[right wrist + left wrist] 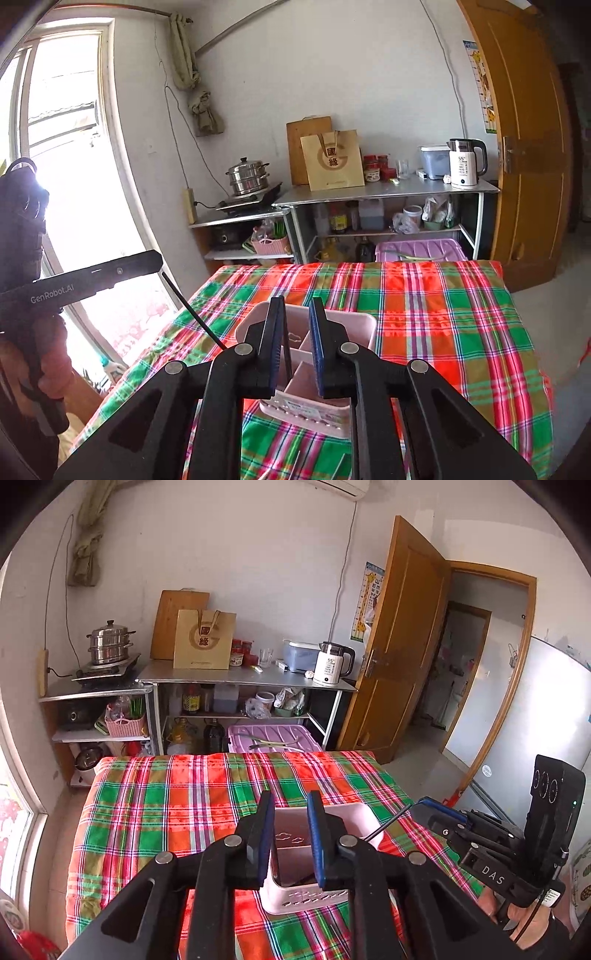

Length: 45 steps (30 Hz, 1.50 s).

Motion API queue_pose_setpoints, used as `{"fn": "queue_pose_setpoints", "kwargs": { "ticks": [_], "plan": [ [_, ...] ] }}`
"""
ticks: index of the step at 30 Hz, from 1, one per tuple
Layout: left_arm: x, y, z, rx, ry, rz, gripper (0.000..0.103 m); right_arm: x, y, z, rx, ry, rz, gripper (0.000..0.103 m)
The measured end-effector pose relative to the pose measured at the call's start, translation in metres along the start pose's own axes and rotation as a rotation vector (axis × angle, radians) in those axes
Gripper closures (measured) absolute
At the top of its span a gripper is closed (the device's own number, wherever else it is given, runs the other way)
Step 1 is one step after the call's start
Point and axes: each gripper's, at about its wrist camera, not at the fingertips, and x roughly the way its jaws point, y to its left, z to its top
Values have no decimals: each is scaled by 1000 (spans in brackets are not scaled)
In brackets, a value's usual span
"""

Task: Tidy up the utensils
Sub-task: 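Open both tools to drop the chopsticks into the pink basket, then move both tools back to the loose chopsticks and close each on one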

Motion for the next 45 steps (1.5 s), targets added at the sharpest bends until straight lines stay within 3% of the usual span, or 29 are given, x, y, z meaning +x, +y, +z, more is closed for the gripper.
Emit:
{"fn": "queue_pose_setpoints", "kwargs": {
  "ticks": [2,10,17,23,30,45],
  "plan": [
    [-12,-3,-2,4,-19,-2,76,-13,0,-3,-2,-11,-3,88],
    [-60,-22,-30,9,-76,-12,75,-68,1,-21,-13,-41,-17,88],
    [-81,-43,-81,8,-70,-64,75,-102,-9,-52,16,-40,-20,88],
    [-76,-59,-132,8,-14,-91,75,-117,-17,-91,41,3,-49,88],
    [-46,-67,-176,-26,121,-116,75,-106,-24,-129,47,102,-71,88],
    [45,-63,-213,-106,371,-105,75,-54,-44,-162,73,266,-103,89]
  ]
}}
